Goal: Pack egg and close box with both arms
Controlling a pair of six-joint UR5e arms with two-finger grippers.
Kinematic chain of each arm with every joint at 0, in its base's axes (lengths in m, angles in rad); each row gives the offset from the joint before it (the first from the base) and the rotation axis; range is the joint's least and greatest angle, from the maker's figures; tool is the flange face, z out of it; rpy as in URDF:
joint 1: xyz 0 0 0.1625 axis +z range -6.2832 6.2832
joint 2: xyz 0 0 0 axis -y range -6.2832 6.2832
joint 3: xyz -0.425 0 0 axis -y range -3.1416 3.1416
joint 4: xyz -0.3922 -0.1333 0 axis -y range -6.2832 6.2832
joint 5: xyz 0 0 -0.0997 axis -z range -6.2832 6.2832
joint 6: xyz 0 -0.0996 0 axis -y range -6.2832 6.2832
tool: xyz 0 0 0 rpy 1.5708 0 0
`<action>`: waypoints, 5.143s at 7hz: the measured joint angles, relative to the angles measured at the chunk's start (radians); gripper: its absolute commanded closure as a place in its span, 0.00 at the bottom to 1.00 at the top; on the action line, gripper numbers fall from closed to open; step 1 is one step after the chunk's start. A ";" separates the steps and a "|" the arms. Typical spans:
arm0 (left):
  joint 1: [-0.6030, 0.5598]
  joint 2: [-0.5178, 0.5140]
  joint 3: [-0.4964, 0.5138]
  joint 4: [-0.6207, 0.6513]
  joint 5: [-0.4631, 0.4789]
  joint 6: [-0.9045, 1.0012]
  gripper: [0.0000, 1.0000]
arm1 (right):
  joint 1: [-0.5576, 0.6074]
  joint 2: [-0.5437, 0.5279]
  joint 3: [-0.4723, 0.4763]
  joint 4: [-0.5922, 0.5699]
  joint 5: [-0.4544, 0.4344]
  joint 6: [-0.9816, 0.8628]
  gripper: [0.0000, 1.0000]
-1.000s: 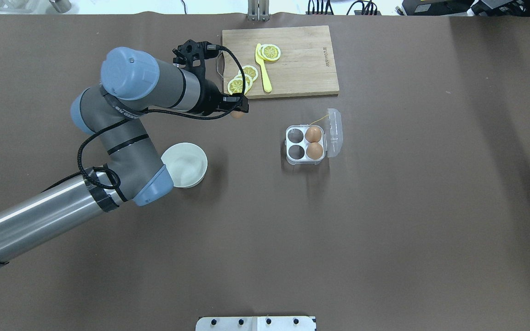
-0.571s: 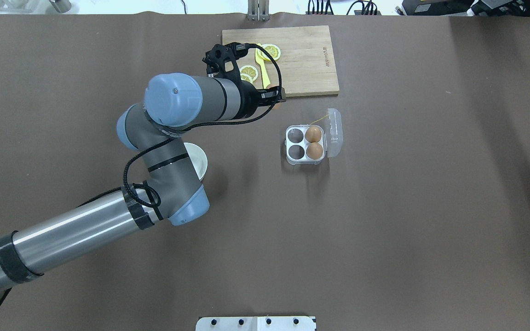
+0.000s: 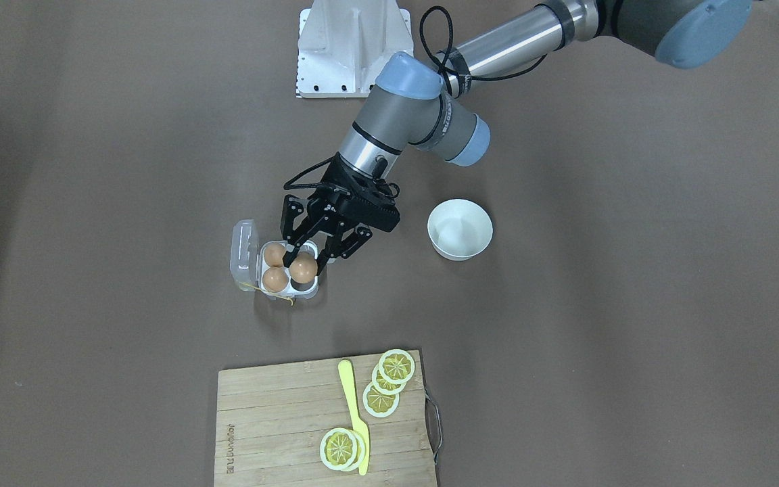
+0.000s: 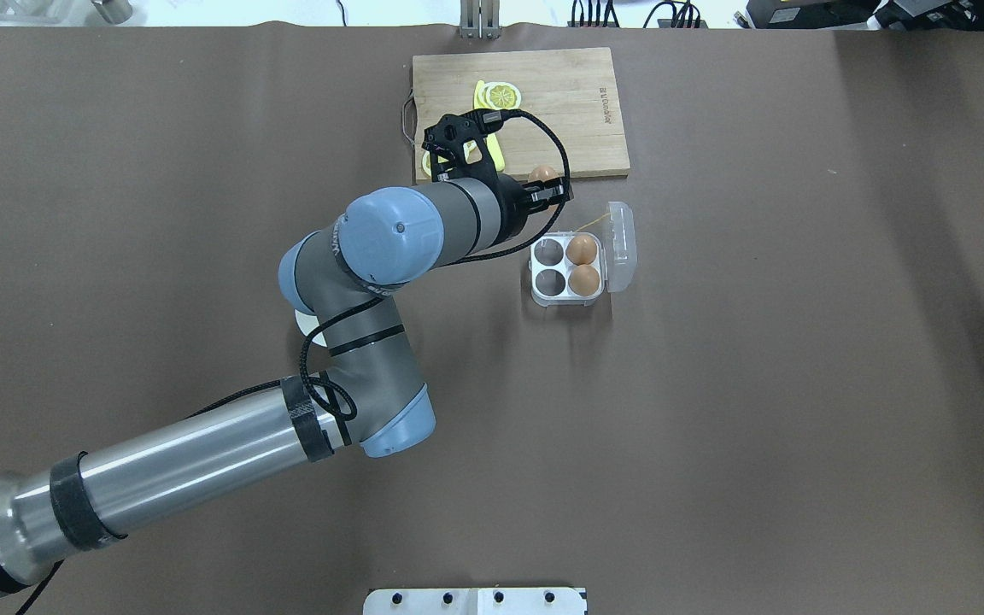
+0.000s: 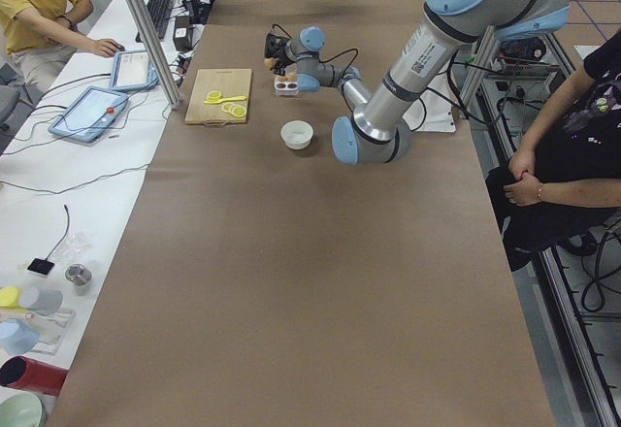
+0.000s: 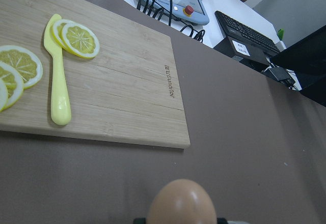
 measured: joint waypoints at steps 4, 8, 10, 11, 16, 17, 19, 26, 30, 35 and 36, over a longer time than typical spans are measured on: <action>0.019 -0.013 0.052 0.000 0.078 0.001 0.58 | 0.000 -0.001 0.000 0.000 0.000 0.000 0.00; 0.031 -0.036 0.094 0.000 0.133 0.002 0.56 | 0.000 -0.002 0.003 0.000 0.000 0.000 0.00; 0.042 -0.052 0.125 0.000 0.153 0.002 0.54 | 0.000 -0.002 0.003 0.000 -0.001 0.000 0.00; 0.046 -0.054 0.136 0.000 0.156 0.002 0.54 | 0.000 -0.002 0.003 0.000 -0.001 0.000 0.00; 0.066 -0.052 0.148 -0.002 0.158 0.006 0.03 | 0.000 -0.002 0.002 0.000 -0.002 0.000 0.00; 0.066 -0.053 0.147 -0.002 0.158 0.006 0.03 | 0.000 -0.002 0.002 0.000 -0.002 0.000 0.00; 0.066 -0.054 0.144 -0.003 0.157 0.005 0.03 | 0.000 -0.001 0.002 0.000 -0.002 0.000 0.00; -0.107 0.097 -0.033 0.014 -0.159 0.141 0.04 | -0.007 -0.004 0.068 -0.001 0.006 0.005 0.00; -0.405 0.256 -0.187 0.218 -0.604 0.422 0.05 | -0.128 -0.003 0.263 0.003 0.031 0.042 0.01; -0.618 0.428 -0.160 0.262 -0.809 0.775 0.07 | -0.445 0.177 0.308 0.005 0.021 0.131 0.30; -0.635 0.450 -0.145 0.271 -0.811 0.849 0.07 | -0.489 0.218 0.301 0.005 -0.005 0.128 0.39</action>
